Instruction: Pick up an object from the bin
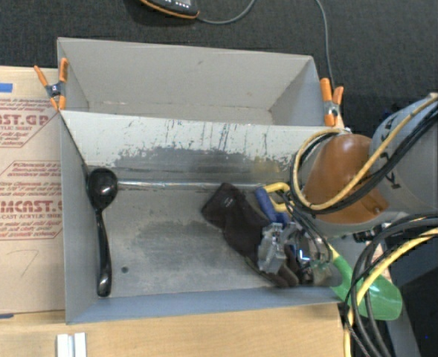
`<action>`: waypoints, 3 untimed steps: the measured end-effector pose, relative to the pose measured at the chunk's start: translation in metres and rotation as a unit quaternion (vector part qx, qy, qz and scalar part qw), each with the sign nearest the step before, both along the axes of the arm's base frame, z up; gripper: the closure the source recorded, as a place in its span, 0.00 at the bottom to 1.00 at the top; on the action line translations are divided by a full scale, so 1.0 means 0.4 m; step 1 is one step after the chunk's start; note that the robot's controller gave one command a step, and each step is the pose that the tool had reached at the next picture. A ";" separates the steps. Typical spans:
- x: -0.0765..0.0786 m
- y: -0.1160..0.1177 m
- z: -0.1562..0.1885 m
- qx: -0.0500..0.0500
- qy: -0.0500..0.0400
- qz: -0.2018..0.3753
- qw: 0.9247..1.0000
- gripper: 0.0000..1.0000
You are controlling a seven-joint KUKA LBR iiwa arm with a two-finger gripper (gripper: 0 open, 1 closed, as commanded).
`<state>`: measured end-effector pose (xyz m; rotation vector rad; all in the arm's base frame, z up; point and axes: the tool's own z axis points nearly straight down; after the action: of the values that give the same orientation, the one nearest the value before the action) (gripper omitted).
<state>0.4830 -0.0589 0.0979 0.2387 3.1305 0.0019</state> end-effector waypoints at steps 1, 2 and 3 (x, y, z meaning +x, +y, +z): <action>0.025 0.066 0.005 -0.001 -0.006 -0.066 0.998 1.00; 0.016 0.026 -0.036 0.000 -0.002 -0.054 0.999 1.00; 0.013 0.065 0.019 0.000 -0.006 -0.057 0.998 1.00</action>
Offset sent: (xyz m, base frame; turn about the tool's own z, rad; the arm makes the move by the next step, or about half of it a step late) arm 0.0058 0.0092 -0.0151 0.1081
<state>0.4881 -0.0329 0.1055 0.4150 3.1004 0.0022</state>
